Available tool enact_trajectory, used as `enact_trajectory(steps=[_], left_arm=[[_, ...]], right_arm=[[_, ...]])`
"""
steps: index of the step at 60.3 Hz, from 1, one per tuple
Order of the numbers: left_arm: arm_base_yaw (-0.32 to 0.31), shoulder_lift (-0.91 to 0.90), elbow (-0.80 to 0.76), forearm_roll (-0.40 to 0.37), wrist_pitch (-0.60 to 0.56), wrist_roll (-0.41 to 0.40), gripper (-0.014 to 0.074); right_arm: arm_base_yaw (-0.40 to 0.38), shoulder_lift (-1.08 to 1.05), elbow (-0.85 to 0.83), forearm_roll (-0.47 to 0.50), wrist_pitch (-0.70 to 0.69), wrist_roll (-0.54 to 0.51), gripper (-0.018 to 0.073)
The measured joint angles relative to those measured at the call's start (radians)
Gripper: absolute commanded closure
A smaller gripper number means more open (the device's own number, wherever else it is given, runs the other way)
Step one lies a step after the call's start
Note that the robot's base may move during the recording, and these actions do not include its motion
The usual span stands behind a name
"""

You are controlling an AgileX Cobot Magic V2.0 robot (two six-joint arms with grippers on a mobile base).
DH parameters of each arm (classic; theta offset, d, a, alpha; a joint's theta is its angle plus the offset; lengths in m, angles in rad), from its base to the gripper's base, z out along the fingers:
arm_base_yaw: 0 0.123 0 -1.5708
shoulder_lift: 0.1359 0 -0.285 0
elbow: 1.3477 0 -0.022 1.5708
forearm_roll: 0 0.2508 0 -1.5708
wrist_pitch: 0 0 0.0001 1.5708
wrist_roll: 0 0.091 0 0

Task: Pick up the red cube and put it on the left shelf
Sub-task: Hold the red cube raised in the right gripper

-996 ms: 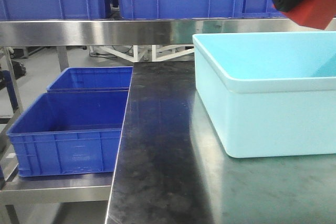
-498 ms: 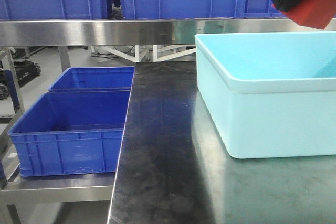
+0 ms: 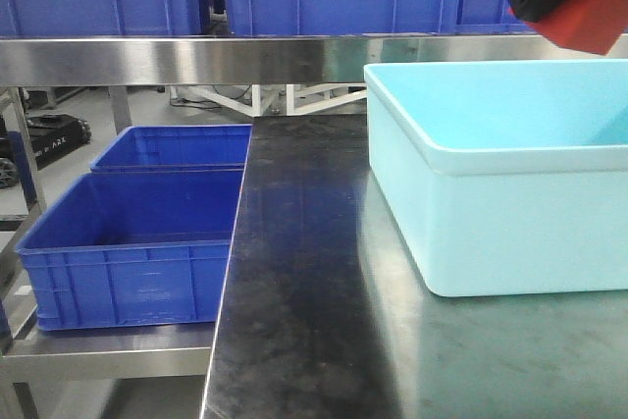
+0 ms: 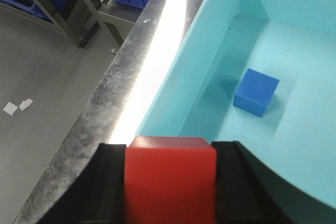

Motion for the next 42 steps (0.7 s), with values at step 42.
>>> enact_trajectory(steps=[42], left_arm=[[0.0, 0.0, 0.0, 0.0, 0.0, 0.0, 0.0495]], right_arm=[[0.0, 0.0, 0.0, 0.0, 0.0, 0.0, 0.0505]])
